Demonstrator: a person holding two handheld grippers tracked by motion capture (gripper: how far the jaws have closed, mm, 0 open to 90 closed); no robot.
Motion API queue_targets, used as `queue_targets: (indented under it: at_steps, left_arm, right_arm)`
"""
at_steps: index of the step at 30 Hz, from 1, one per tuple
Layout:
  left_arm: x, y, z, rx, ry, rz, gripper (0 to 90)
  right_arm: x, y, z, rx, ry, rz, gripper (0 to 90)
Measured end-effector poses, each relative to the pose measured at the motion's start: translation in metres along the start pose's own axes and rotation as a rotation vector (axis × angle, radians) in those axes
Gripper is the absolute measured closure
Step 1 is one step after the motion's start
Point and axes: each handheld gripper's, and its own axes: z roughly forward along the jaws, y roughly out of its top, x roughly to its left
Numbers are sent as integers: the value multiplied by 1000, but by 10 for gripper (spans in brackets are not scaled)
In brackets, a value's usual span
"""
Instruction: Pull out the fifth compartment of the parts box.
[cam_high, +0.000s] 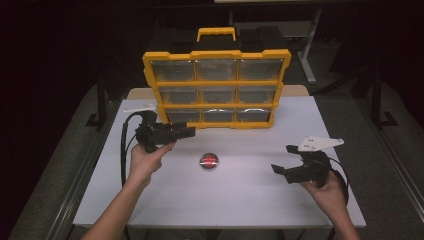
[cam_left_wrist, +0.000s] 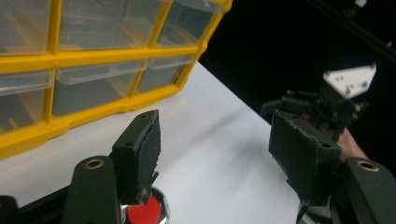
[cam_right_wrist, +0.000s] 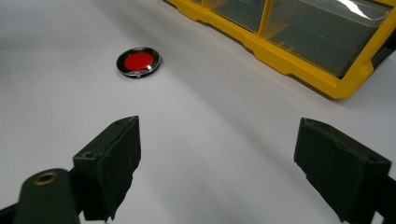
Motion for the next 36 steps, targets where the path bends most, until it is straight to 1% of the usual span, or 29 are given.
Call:
queue_targets:
  at_steps: [1,2,3,4,5,6,8,9,10,12,13,14,16,17,18,20,22,23,24,25,28,30,31,32,33,36]
  left_arm:
    - [2,3,5,1,13,-9,345]
    - [2,3,5,1,13,-9,347]
    - [5,5,10,-9,12,-34,349]
    - [5,5,10,-9,12,-34,351]
    - [8,9,15,-25,18,-53,357]
    - [8,9,15,-25,18,-53,362]
    - [12,13,22,-55,21,-88,366]
    - [12,13,22,-55,21,-88,373]
    - [13,16,27,-72,22,-112,383]
    - [15,17,30,-77,22,-118,388]
    - [15,20,35,-88,26,-138,392]
    - [16,22,38,-94,28,-147,396]
    - [17,25,44,-102,38,-158,406]
    - [18,27,47,-108,41,-172,407]
    - [18,27,47,-108,41,-172,413]
    - [21,32,55,-131,46,-212,429]
    - [25,35,59,-139,43,-218,439]
    - [26,36,62,-146,46,-245,444]
    - [26,36,62,-146,46,-245,452]
    - [28,39,67,-161,49,-265,464]
    - [31,43,77,-165,77,-286,487]
    - [32,43,79,-169,73,-292,502]
    - [34,45,85,-172,76,-304,515]
    - [34,45,85,-172,76,-304,529]
    - [35,46,88,-174,82,-311,529]
    - [34,48,96,-180,94,-318,570]
  right_arm:
    - [0,0,1,-2,1,-4,138]
    - [0,0,1,-2,1,-4,138]
    - [0,0,1,-1,2,-7,138]
    - [0,0,1,-3,2,-8,138]
    - [0,1,1,-5,4,-8,138]
    - [0,1,1,-5,4,-8,138]
    - [0,1,1,-8,3,-7,138]
    - [0,1,1,-6,3,-6,138]
    - [0,1,1,-7,4,-6,138]
    - [0,1,1,-6,5,-6,138]
    - [-1,1,0,-8,5,-7,138]
    - [-1,1,0,-9,5,-6,138]
    - [-1,1,0,-8,5,-4,138]
    - [-1,2,1,-10,6,-6,138]
    - [-1,2,1,-8,7,-7,138]
    - [-1,2,1,-8,7,-7,138]
    - [-2,2,1,-10,7,-7,138]
    - [-2,2,1,-10,8,-7,138]
    - [-2,2,1,-10,8,-7,138]
    - [-2,1,2,-10,10,-5,138]
    - [-2,1,2,-8,12,-3,138]
    - [-3,1,2,-9,14,-6,138]
    - [-3,0,2,-10,15,-9,138]
    - [-3,0,2,-10,15,-9,138]
    - [-3,0,2,-10,15,-10,138]
    - [-4,0,3,-13,18,-12,138]
